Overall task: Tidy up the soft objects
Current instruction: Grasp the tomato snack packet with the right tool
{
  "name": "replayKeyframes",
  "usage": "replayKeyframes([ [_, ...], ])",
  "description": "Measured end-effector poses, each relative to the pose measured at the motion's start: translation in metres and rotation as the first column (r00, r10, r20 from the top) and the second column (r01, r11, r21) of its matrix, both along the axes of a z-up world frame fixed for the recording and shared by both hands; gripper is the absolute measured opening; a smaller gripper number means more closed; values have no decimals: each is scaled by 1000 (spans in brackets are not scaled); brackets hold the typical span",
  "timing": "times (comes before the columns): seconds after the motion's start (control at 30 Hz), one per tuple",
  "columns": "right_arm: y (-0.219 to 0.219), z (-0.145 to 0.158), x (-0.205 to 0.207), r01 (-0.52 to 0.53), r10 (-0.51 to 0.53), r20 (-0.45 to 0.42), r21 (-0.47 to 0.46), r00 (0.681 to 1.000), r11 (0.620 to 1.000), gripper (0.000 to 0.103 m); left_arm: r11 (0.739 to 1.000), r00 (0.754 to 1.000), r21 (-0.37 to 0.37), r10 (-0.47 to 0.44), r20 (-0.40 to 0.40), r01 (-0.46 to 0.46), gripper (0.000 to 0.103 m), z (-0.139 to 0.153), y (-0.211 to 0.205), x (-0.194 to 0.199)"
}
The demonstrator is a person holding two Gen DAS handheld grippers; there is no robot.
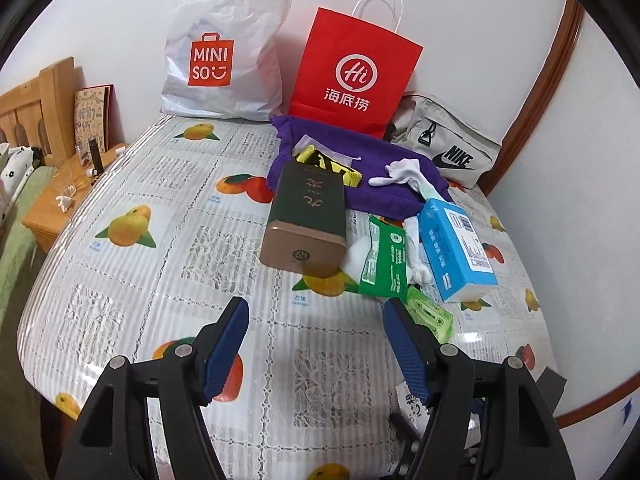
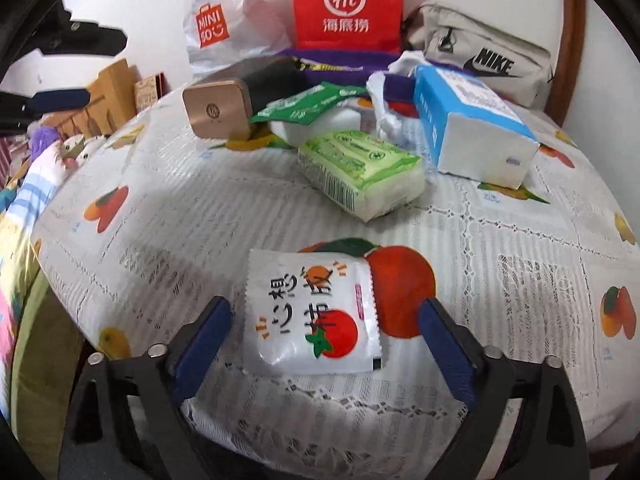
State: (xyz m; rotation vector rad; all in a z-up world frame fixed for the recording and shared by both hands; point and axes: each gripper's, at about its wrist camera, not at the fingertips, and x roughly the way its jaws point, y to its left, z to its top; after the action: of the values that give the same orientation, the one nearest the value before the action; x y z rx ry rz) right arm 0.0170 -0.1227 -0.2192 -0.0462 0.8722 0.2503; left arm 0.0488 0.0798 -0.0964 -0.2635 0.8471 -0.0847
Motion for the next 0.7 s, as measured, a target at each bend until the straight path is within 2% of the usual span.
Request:
replayKeyframes([
  [0.03,-2,1,0,4,-4,21,-5,1000,1000,72,1000,1000,4,0,-4,0,68,-1,-1,-1],
  [0.07,-4,3,1,6,-6,27,-2,1000,1000,57,1000,1000,6,1,-6,-1,68,-2,-1,-2],
  [0.23,-18,4,1,-22,21,45,13,999,1000,38,1000,1000,2,-4,-19,4,68,-8,-4,-4],
  [0.37,-34,5,1,-26,24,26,55,999,998,34,1000,999,6,-27,-21,27,68,-12,-15,-2],
  [0.7,-83,5,18,54,-53,-6,111,999,992,27,994,991,14,-108,-76,109,68,-34,-53,21],
])
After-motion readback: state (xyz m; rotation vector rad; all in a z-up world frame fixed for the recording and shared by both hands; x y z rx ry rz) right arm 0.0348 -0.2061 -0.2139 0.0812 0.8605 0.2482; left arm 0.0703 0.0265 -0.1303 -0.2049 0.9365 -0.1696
